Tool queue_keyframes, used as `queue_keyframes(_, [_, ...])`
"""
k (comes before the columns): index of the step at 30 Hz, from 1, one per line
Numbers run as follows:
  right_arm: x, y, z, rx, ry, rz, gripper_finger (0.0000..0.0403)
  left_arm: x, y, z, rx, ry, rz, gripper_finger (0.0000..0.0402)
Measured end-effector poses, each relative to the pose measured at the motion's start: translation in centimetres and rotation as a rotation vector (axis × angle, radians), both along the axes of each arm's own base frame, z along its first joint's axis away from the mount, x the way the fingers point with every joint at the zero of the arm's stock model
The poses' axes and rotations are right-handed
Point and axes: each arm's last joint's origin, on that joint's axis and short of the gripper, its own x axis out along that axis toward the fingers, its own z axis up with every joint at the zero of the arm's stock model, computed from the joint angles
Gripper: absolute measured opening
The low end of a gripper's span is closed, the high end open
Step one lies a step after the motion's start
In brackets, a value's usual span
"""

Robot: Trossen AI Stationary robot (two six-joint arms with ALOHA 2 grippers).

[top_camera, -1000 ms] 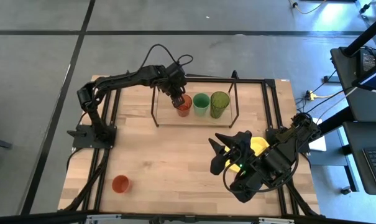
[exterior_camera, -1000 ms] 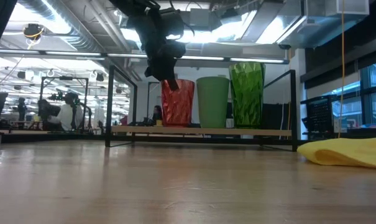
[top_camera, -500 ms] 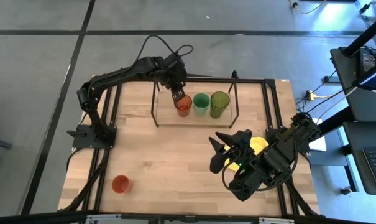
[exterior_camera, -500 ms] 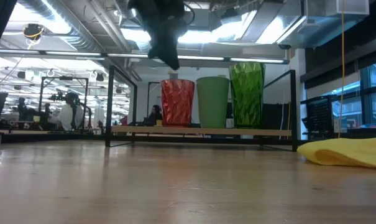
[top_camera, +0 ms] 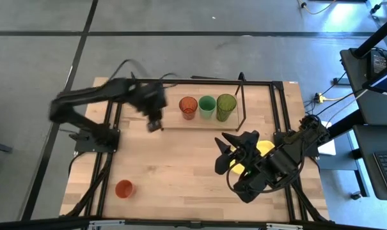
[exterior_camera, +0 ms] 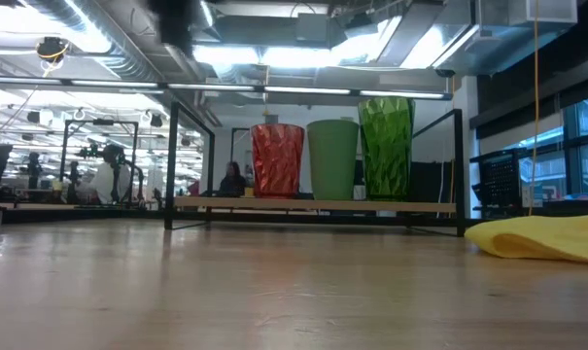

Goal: Stack small to large cups/mugs on shelf
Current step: Put the orange cup on the shelf

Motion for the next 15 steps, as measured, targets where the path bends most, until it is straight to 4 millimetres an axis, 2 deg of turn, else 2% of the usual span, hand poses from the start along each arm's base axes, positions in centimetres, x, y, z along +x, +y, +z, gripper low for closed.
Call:
queue_keyframes(3, [0.1, -0.3, 0.0, -0.006, 0.009, -0.009, 0.0158, -4.4, -2.8, -0.3, -0.019, -0.057, 0.088, 0.0051])
queue_keyframes(6, [0.3, -0.7, -0.1, -0.009, 0.018, -0.019, 0.0158, -8.2, -4.5, -0.8, -0.087, -0.167, 0.183, 0.0051])
queue_keyframes(9, [0.5, -1.1, -0.1, 0.007, 0.034, -0.024, 0.0158, -10.9, -5.6, -2.1, -0.187, -0.201, 0.259, 0.0051])
queue_keyframes(12, [0.8, -1.4, -0.2, 0.039, 0.060, -0.022, 0.0158, -13.2, -6.6, -4.2, -0.253, -0.082, 0.268, 0.0051])
queue_keyframes(15, [1.0, -1.7, -0.3, 0.067, 0.078, -0.018, 0.0158, -14.3, -7.8, -5.8, -0.324, 0.008, 0.201, 0.0051])
